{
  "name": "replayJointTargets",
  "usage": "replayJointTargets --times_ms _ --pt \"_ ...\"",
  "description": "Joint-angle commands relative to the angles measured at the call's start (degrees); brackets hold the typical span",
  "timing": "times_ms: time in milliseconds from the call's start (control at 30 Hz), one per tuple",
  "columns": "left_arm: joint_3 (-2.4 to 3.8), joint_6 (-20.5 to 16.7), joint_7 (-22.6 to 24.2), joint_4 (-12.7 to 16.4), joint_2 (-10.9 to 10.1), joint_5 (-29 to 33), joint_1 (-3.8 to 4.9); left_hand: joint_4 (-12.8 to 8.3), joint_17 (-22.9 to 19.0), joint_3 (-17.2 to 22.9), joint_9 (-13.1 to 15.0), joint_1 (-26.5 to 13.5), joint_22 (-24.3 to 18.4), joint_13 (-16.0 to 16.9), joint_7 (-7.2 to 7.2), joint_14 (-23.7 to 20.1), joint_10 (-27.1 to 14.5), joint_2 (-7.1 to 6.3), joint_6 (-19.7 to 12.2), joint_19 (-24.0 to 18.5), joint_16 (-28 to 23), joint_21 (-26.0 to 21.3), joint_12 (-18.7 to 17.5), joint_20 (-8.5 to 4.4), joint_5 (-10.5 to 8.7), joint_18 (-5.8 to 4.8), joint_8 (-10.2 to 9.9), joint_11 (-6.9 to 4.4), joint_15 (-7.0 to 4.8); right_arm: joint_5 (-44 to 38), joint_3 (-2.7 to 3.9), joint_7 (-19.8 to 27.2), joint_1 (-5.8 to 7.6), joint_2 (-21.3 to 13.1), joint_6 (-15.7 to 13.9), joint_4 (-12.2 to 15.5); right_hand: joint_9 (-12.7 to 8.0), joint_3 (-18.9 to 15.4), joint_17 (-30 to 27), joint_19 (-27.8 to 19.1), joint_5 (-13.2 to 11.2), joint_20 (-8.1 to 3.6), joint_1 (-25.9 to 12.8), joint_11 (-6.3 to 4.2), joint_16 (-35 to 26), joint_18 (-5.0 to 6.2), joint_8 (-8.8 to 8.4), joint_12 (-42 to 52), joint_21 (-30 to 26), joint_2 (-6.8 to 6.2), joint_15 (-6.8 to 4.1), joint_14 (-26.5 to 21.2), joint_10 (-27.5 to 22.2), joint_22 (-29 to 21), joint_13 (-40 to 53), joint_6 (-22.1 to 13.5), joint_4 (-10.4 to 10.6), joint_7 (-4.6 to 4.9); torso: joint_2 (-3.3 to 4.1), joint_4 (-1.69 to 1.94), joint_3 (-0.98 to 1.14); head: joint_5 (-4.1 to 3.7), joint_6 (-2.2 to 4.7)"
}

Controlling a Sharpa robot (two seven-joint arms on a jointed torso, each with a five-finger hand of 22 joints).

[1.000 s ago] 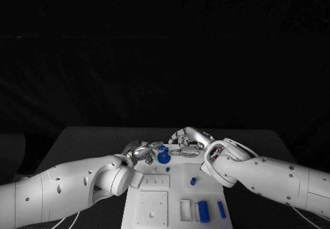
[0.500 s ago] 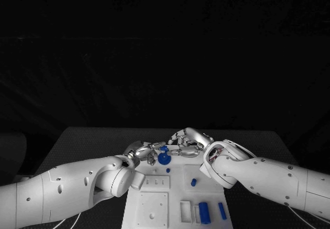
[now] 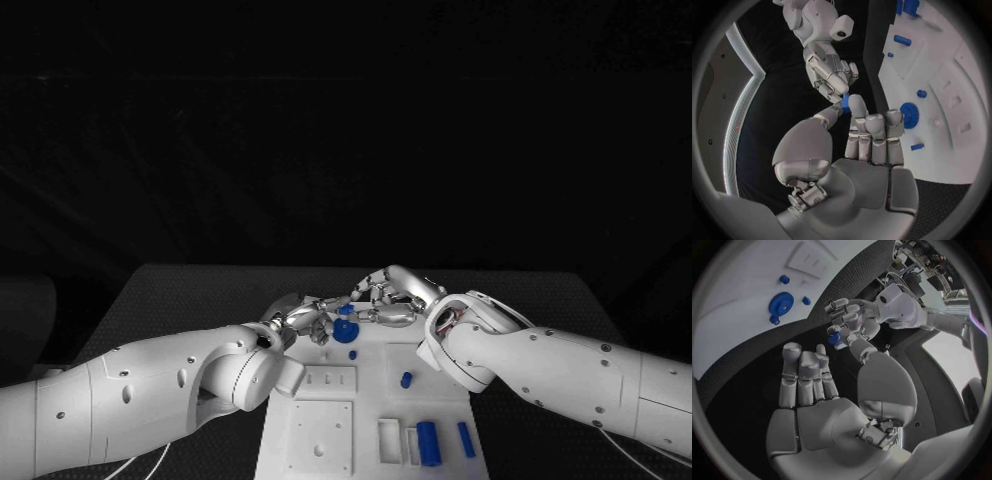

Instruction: Assemble the parts on the task board

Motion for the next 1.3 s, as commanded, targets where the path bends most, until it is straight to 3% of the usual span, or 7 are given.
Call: replayJointTargets --times_ms 33,267,367,433,633,833,1300 --pt "0.03 1.5 0.5 0.1 0.2 -0.7 0.07 -4.5 0.0 4.2 0.1 1.7 -0.1 -0.1 0.04 -1.6 -0.4 1.27 -0.4 -0.4 -0.1 -0.2 -0.4 -8.51 -0.02 -1.08 -0.3 0.07 -1.35 0.6 0.0 1.0 -0.04 0.2 0.7 0.0 0.0 0.5 0.0 -0.3 -0.3 -0.26 0.2 -0.05 -0.2 2.01 0.38 0.3 -0.1 0.75 0.06 0.0 -0.2 1.0 -0.1 -0.9 0.1 1.45 -0.03 0.03 -0.02 0.04 0.15" --pt "0.02 2.0 0.4 0.2 0.3 -0.9 0.07 -4.5 0.0 4.2 0.1 1.7 -0.1 -0.1 0.04 -1.6 -0.5 1.29 -0.4 -0.4 0.0 -0.2 -0.4 -8.5 -0.04 -1.09 -0.3 0.08 -1.35 0.7 0.0 1.1 -0.04 0.3 1.0 0.1 0.2 1.0 0.1 -0.2 -0.9 -0.28 0.6 -0.2 -0.1 2.01 0.74 0.4 -0.1 1.14 -0.07 0.1 -0.1 1.0 -0.1 -0.4 0.1 1.28 0.0 0.02 0.0 0.12 0.04" --pt "0.02 2.0 0.4 0.2 0.3 -0.9 0.07 -4.5 0.0 4.2 0.0 1.7 -0.1 -0.1 0.05 -1.6 -0.5 1.31 -0.4 -0.4 0.0 -0.2 -0.4 -8.5 -0.07 -1.1 -0.3 0.08 -1.34 0.7 0.0 1.1 -0.04 0.3 1.1 0.2 0.6 2.8 0.0 -0.2 -3.0 -0.3 1.7 -0.76 -0.1 2.01 1.79 0.5 -0.1 2.12 -0.6 0.2 0.1 1.0 -0.2 1.5 0.3 0.7 0.02 0.0 0.03 0.08 0.09" --pt "0.02 2.1 0.3 0.1 0.3 -0.9 0.07 -4.5 0.0 4.2 0.0 1.6 -0.1 -0.1 0.06 -1.6 -0.5 1.31 -0.4 -0.4 0.0 -0.2 -0.4 -8.5 -0.09 -1.11 -0.3 0.09 -1.34 0.7 0.0 1.1 -0.04 0.3 1.2 0.2 0.6 2.9 0.0 -0.1 -3.0 -0.29 1.7 -0.79 -0.1 2.01 1.78 0.5 -0.1 2.1 -0.62 0.2 0.1 1.0 -0.3 1.5 0.4 0.68 0.02 -0.03 0.03 0.11 0.43" --pt "0.02 2.6 0.2 0.2 0.4 -1.1 0.07 -4.4 0.0 4.2 0.0 1.6 -0.1 -0.1 0.06 -1.7 -0.5 1.3 -0.4 -0.4 0.0 -0.2 -0.4 -8.49 -0.14 -1.13 -0.3 0.1 -1.32 0.7 0.0 1.2 -0.04 0.4 1.3 0.2 0.7 3.5 0.0 -0.1 -2.8 -0.31 2.0 -0.93 -0.1 2.01 1.97 0.6 -0.1 2.22 -0.76 0.3 0.2 1.0 -0.3 1.8 0.3 0.52 0.0 0.0 0.05 0.15 0.3" --pt "0.01 3.7 -0.1 0.3 0.3 -1.6 0.07 -4.4 0.0 4.1 0.0 1.6 -0.1 -0.1 0.09 -1.7 -0.6 1.29 -0.5 -0.5 0.0 -0.2 -0.4 -8.47 -0.24 -1.17 -0.3 0.12 -1.3 0.7 0.0 1.4 -0.04 0.3 1.7 0.1 1.5 8.6 -0.1 0.0 -4.2 -0.27 3.9 -1.9 -0.1 2.01 3.42 0.6 0.1 3.94 -1.68 0.5 0.6 1.1 -0.7 4.5 0.4 -0.49 0.0 0.01 0.02 0.11 0.4" --pt "-0.01 6.6 -1.3 0.0 0.5 -2.8 0.07 -4.0 0.0 3.9 -0.1 1.3 -0.2 0.0 0.25 -2.1 -0.9 0.84 -1.1 -0.9 0.1 -0.1 -0.4 -8.44 -0.47 -1.31 -0.5 0.26 -1.17 0.5 0.0 2.1 -0.06 0.2 1.4 0.2 2.7 12.0 0.1 0.0 -4.2 -0.3 3.7 -2.92 0.1 2.01 5.11 0.8 0.8 6.33 -2.62 0.6 0.9 1.2 -0.9 7.6 -1.5 -1.58 0.01 -0.02 0.05 -0.1 0.1"
